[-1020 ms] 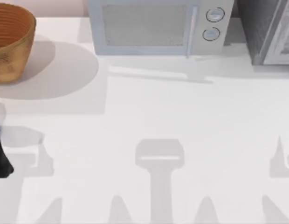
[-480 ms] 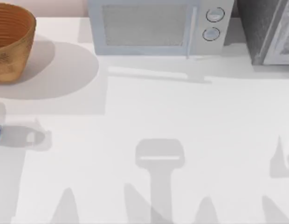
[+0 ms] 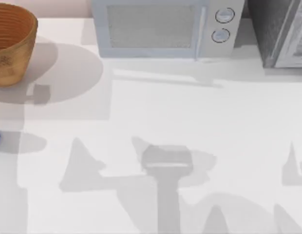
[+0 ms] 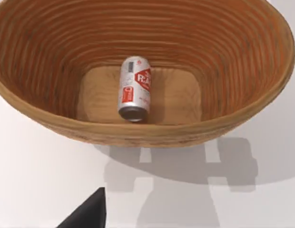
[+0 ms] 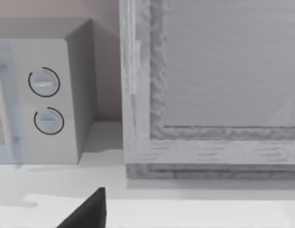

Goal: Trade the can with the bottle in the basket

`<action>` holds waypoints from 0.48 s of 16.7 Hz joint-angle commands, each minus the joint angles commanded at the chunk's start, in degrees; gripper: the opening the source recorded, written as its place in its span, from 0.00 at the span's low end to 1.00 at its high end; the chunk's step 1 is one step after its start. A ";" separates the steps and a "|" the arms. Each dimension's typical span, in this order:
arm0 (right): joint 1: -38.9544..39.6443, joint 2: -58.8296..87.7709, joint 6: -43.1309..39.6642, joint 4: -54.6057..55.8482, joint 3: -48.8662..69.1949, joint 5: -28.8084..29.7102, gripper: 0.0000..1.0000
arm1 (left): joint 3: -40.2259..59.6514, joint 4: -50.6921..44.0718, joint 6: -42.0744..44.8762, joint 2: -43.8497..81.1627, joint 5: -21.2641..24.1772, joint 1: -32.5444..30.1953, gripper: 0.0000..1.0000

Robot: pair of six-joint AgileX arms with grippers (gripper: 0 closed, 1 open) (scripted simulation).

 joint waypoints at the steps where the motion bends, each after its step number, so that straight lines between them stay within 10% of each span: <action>1: 0.00 0.00 0.00 0.00 0.00 0.00 1.00 | 5.44 -2.71 0.48 5.63 0.73 0.56 1.00; 8: 0.00 0.00 0.00 0.00 0.00 0.00 1.00 | 41.36 -20.28 3.88 42.58 6.00 3.84 1.00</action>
